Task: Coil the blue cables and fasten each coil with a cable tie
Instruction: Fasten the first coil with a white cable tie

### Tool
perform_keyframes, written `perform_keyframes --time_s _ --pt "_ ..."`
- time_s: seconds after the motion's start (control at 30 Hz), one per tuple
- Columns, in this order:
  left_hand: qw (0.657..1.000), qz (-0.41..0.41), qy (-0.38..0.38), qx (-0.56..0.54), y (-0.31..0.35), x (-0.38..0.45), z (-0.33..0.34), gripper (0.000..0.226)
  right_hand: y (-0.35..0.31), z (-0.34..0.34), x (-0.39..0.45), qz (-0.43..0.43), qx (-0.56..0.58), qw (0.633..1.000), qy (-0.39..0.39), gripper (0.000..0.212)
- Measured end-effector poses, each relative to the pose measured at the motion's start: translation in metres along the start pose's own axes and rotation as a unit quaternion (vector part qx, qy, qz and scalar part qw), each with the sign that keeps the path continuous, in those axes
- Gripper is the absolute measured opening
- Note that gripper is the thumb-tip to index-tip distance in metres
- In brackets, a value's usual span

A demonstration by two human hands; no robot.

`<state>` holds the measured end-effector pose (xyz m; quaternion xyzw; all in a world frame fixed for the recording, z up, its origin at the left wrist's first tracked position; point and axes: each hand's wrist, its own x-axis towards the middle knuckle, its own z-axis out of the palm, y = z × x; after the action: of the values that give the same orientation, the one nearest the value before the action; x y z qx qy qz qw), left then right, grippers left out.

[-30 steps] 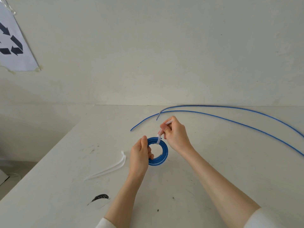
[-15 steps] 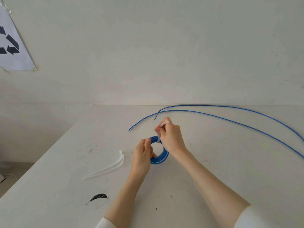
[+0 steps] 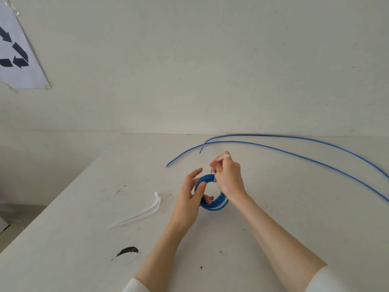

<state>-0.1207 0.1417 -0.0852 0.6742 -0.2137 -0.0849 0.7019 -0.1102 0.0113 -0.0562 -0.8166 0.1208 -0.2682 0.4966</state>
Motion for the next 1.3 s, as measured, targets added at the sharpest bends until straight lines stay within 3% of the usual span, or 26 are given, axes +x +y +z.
perform_keyframes --time_s 0.13,0.33,0.57,0.93,1.13,1.3 --pt "1.000 0.009 -0.013 -0.009 0.004 -0.003 0.003 0.033 -0.001 -0.002 0.002 0.003 0.004 1.000 0.002 0.018" --pt "0.996 -0.066 -0.011 -0.050 0.005 -0.004 -0.001 0.013 -0.003 -0.009 0.010 -0.007 0.018 0.999 0.048 0.019" --pt "0.990 -0.059 -0.035 -0.123 0.005 -0.005 -0.004 0.016 -0.005 -0.009 0.005 -0.034 0.060 0.993 0.094 0.026" --pt "0.986 -0.052 -0.054 -0.151 0.007 -0.005 -0.007 0.017 -0.002 -0.011 0.011 -0.019 0.043 0.997 0.066 0.017" --pt "0.980 -0.050 -0.012 -0.190 0.006 -0.003 -0.011 0.017 -0.008 -0.018 0.012 0.020 0.131 0.990 -0.049 0.021" --pt "0.965 -0.032 0.041 -0.256 0.006 0.001 -0.013 0.024 -0.007 -0.028 0.004 0.107 0.183 0.956 -0.201 0.030"
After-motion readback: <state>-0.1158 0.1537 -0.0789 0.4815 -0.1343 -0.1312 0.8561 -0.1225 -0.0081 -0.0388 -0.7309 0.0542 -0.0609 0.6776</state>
